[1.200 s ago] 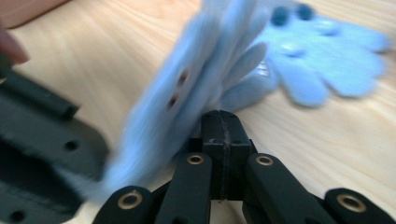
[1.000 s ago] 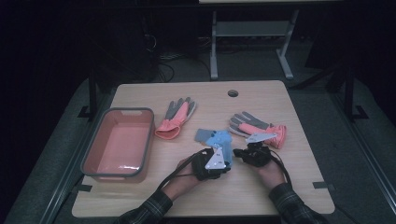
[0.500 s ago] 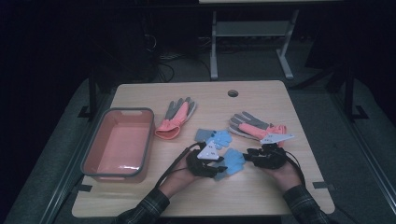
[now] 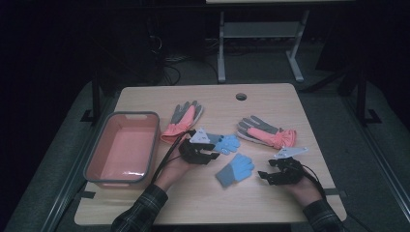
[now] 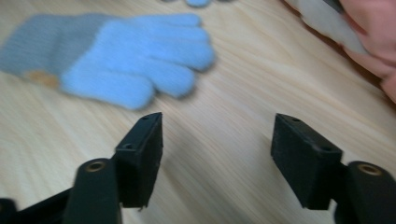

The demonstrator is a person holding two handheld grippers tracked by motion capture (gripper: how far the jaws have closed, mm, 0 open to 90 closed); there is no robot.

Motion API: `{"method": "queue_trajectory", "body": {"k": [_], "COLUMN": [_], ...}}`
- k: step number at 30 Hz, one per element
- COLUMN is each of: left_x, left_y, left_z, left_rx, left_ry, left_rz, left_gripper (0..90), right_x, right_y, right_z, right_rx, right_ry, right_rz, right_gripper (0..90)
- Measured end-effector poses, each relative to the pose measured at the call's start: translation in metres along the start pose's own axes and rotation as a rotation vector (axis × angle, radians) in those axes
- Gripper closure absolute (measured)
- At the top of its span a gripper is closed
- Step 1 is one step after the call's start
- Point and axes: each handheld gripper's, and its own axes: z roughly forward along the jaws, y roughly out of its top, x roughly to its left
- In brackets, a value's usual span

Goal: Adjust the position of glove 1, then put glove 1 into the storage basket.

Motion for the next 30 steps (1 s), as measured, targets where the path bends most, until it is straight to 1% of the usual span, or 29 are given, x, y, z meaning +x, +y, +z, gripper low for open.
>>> {"method": "queue_trajectory", "body": {"k": [2, 3, 4, 5, 6, 8, 10, 12, 13, 16, 19, 21, 25, 26, 27, 30], "left_x": [0.007, 0.010, 0.012, 0.015, 0.018, 0.023, 0.028, 0.033, 0.035, 0.042, 0.049, 0.053, 0.061, 0.061, 0.063, 0.066], "left_y": [0.000, 0.001, 0.001, 0.002, 0.003, 0.004, 0.006, 0.009, 0.010, 0.014, 0.019, 0.021, 0.024, 0.024, 0.024, 0.022], "left_z": [0.001, 0.002, 0.002, 0.002, 0.003, 0.004, 0.004, 0.005, 0.006, 0.007, 0.011, 0.014, 0.022, 0.025, 0.027, 0.037], "left_rx": [0.029, 0.038, 0.042, 0.052, 0.055, 0.055, 0.064, 0.059, 0.057, 0.053, 0.064, 0.060, 0.087, 0.081, 0.088, 0.117], "left_ry": [0.016, 0.022, 0.032, 0.038, 0.040, 0.061, 0.077, 0.094, 0.099, 0.119, 0.138, 0.149, 0.169, 0.174, 0.170, 0.175], "left_rz": [-0.006, -0.013, -0.024, -0.025, -0.033, -0.043, -0.049, -0.063, -0.069, -0.078, -0.085, -0.094, -0.087, -0.091, -0.095, -0.091], "left_gripper": [66.9, 70.5, 75.0, 80.7, 84.6, 89.6, 89.6, 89.6, 89.7, 89.7, 89.7, 89.7, 89.6, 89.6, 89.6, 89.6], "right_x": [-0.002, -0.004, -0.005, -0.006, -0.006, -0.006, -0.006, -0.005, -0.005, -0.006, -0.006, -0.006, -0.006, -0.006, -0.006, -0.006], "right_y": [-0.003, -0.004, -0.004, -0.004, -0.005, -0.005, -0.006, -0.007, -0.007, -0.008, -0.009, -0.009, -0.011, -0.012, -0.012, -0.012], "right_z": [-0.001, -0.002, -0.002, -0.001, -0.001, 0.000, 0.001, 0.001, 0.002, 0.002, 0.003, 0.003, 0.003, 0.003, 0.004, 0.004], "right_rx": [-0.004, -0.007, -0.010, -0.014, -0.017, -0.018, -0.023, -0.023, -0.024, -0.030, -0.035, -0.041, -0.054, -0.058, -0.062, -0.060], "right_ry": [-0.017, -0.028, -0.032, -0.035, -0.039, -0.049, -0.062, -0.068, -0.068, -0.066, -0.064, -0.064, -0.062, -0.061, -0.060, -0.061], "right_rz": [0.011, 0.007, 0.024, 0.017, 0.013, 0.004, -0.013, -0.018, -0.011, -0.018, -0.019, -0.023, -0.020, -0.021, -0.021, -0.019], "right_gripper": [30.5, 29.6, 28.6, 27.4, 26.9, 25.3, 24.0, 20.8, 20.2, 18.3, 17.6, 16.3, 15.5, 15.1, 15.1, 14.9]}}
